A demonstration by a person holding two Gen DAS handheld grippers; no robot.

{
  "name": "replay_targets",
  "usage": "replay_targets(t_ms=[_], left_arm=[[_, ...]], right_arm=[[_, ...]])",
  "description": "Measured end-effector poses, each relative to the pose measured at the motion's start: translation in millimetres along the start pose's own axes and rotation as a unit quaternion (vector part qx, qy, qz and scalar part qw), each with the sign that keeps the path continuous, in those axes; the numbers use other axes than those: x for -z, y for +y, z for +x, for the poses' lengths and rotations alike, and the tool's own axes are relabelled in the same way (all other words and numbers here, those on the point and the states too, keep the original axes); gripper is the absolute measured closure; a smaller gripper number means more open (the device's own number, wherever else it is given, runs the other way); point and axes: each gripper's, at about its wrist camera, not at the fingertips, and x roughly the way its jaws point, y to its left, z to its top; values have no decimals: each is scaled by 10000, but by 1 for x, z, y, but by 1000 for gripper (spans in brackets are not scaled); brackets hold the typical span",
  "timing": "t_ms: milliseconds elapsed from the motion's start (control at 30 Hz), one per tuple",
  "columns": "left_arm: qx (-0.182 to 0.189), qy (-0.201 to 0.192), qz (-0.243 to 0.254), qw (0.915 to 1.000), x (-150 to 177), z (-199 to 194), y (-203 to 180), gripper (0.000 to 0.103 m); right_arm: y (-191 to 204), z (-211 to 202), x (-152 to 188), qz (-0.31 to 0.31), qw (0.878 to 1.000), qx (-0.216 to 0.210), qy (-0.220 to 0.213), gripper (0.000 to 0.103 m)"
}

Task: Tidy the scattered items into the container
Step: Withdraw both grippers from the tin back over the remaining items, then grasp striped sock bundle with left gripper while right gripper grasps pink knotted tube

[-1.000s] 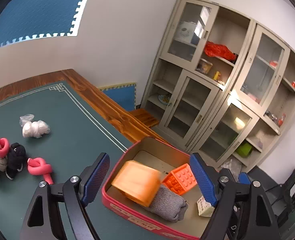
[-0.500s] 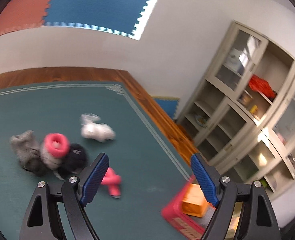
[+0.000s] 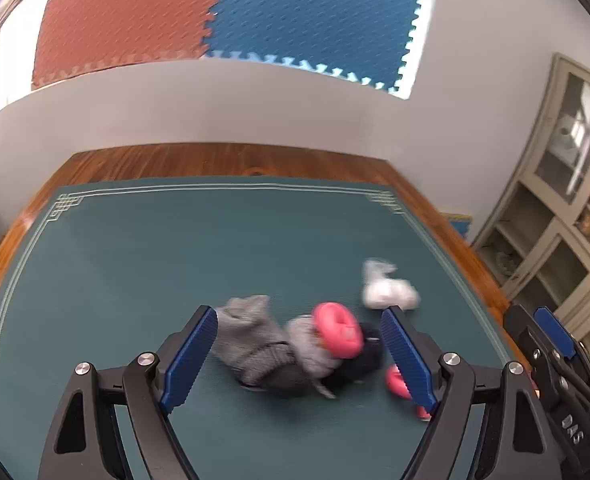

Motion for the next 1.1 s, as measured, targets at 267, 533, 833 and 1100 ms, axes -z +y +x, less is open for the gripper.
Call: replay_targets(t_ms=[267, 533, 833, 1100], left_arm=[[-193, 435, -572, 9972, 0, 33, 42, 17], [-377, 790, -504, 9949, 13, 60, 37, 17], [-419, 902, -537, 9936, 21, 74, 39, 17], [-216, 1023, -776, 9915, 19, 76, 48, 14]], right_arm=[[-28, 44, 26, 183, 9958, 27, 894, 20], [-29, 45, 28, 194, 9931, -308, 1111, 20], [-2, 59, 42, -456, 9854, -399, 1589, 20], [0, 68, 50, -579, 9815, -245, 1810, 20]])
